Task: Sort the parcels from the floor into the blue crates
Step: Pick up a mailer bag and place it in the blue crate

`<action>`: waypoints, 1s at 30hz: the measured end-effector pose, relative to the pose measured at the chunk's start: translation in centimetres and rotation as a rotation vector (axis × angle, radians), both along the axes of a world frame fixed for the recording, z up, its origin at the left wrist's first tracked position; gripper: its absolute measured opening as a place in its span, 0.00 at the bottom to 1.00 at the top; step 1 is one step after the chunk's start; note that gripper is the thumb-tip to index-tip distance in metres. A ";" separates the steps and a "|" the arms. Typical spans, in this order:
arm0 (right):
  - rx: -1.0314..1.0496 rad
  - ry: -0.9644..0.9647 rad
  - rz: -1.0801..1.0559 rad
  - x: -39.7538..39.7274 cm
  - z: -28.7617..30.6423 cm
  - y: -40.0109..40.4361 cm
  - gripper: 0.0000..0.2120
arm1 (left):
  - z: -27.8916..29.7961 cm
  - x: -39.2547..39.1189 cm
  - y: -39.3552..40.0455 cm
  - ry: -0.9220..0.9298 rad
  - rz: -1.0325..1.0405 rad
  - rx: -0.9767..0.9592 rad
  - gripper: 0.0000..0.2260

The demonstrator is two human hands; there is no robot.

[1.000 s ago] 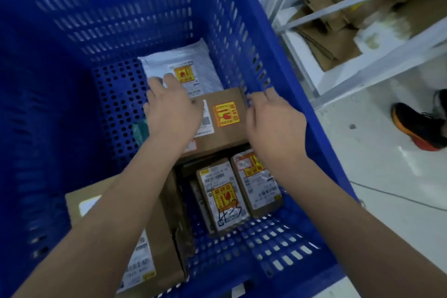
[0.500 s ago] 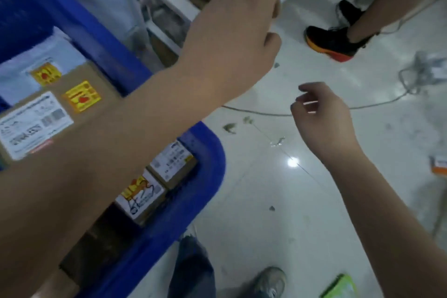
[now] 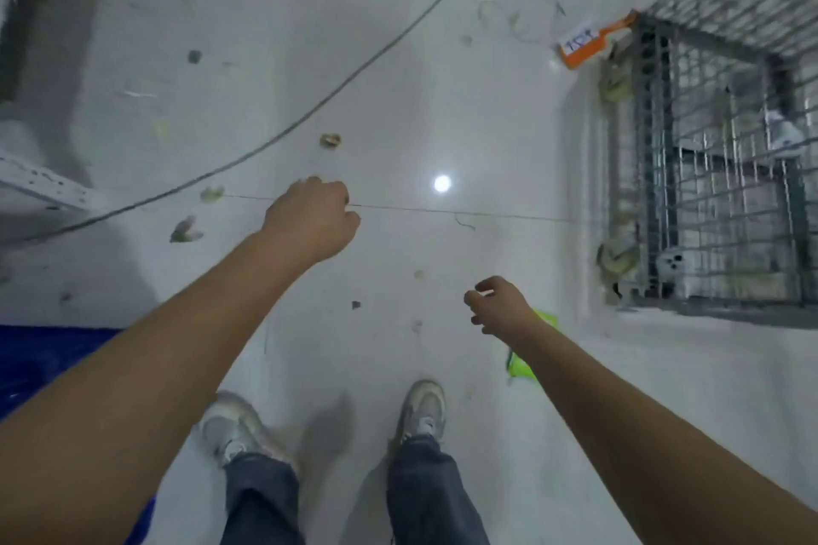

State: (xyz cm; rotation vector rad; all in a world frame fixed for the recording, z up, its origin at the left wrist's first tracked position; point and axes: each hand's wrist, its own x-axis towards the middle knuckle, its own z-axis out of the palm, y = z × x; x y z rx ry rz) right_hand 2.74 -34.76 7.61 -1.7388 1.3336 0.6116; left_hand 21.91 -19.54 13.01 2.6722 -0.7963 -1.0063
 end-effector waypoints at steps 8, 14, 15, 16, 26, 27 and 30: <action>0.058 0.090 -0.413 -18.0 -4.0 -8.8 0.05 | -7.9 -13.1 -11.1 0.111 -0.293 0.248 0.18; 0.136 0.125 -0.565 -26.0 -7.3 -10.2 0.08 | -12.7 -22.3 -14.9 0.206 -0.434 0.351 0.16; 0.145 0.130 -0.577 -26.7 -7.8 -10.3 0.08 | -13.4 -23.4 -15.4 0.208 -0.451 0.366 0.16; 0.153 0.132 -0.590 -27.2 -8.4 -10.5 0.09 | -14.2 -24.2 -15.9 0.205 -0.469 0.381 0.16; 0.281 -0.026 -1.099 -28.5 -18.2 -12.6 0.05 | -25.1 -28.7 -22.8 0.354 -0.405 0.305 0.23; 0.300 -0.031 -1.169 -28.6 -19.7 -12.7 0.08 | -26.7 -29.0 -23.8 0.367 -0.399 0.268 0.24; 0.306 -0.055 -1.344 -28.9 -24.9 -13.0 0.11 | -32.1 -29.5 -27.5 0.360 -0.394 0.168 0.27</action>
